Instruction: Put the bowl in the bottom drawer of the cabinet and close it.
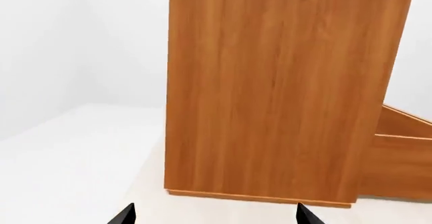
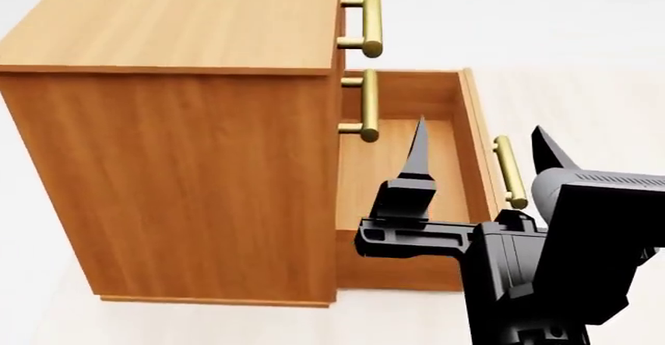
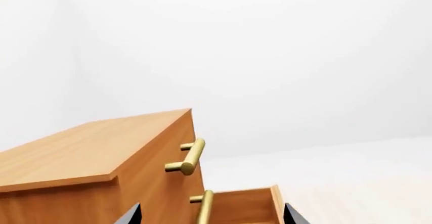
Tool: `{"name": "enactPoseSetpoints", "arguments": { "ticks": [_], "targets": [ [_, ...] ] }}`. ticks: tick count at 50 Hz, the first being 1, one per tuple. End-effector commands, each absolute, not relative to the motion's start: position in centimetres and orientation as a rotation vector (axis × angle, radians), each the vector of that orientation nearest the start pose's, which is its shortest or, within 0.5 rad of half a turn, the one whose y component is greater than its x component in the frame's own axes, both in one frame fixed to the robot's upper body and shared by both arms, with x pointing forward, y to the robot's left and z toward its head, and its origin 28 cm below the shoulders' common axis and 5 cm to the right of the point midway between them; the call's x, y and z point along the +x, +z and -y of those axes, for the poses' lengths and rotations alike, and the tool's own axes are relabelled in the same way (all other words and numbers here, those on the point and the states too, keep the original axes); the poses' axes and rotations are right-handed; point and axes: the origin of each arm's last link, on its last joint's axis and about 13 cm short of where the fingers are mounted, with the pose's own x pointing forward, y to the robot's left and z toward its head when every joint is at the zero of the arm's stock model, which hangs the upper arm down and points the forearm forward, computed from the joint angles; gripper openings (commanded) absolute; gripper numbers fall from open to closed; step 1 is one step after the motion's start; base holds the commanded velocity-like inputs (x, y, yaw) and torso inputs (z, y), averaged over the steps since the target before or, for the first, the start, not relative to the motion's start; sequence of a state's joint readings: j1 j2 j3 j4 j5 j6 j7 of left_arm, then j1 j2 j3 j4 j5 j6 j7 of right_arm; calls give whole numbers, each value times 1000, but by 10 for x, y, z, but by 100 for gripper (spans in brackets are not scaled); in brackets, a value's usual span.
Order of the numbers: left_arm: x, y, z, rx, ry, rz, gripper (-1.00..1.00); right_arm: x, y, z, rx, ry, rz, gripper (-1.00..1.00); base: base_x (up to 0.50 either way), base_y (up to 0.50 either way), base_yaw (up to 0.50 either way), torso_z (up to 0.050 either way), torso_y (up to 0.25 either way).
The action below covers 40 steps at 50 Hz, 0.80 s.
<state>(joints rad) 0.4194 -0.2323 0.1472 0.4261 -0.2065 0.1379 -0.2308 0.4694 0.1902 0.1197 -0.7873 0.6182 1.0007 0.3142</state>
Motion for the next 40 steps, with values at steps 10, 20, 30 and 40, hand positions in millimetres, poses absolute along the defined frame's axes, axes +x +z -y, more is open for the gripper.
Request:
{"name": "enactPoseSetpoints", "arguments": {
  "ticks": [10, 20, 30, 40],
  "targets": [
    [116, 42, -211, -83, 7, 95, 100, 224, 208, 110, 173, 76, 226, 100, 500, 0, 0, 0, 2],
    [116, 41, -212, -82, 6, 99, 100, 224, 208, 110, 157, 75, 225, 100, 477, 0, 0, 0, 0],
    [116, 42, -212, -84, 6, 99, 100, 224, 209, 110, 174, 72, 236, 100, 415, 0, 0, 0, 0],
    [115, 43, -212, -84, 5, 100, 100, 228, 202, 115, 165, 30, 210, 100, 206, 0, 0, 0, 0]
  ]
}}
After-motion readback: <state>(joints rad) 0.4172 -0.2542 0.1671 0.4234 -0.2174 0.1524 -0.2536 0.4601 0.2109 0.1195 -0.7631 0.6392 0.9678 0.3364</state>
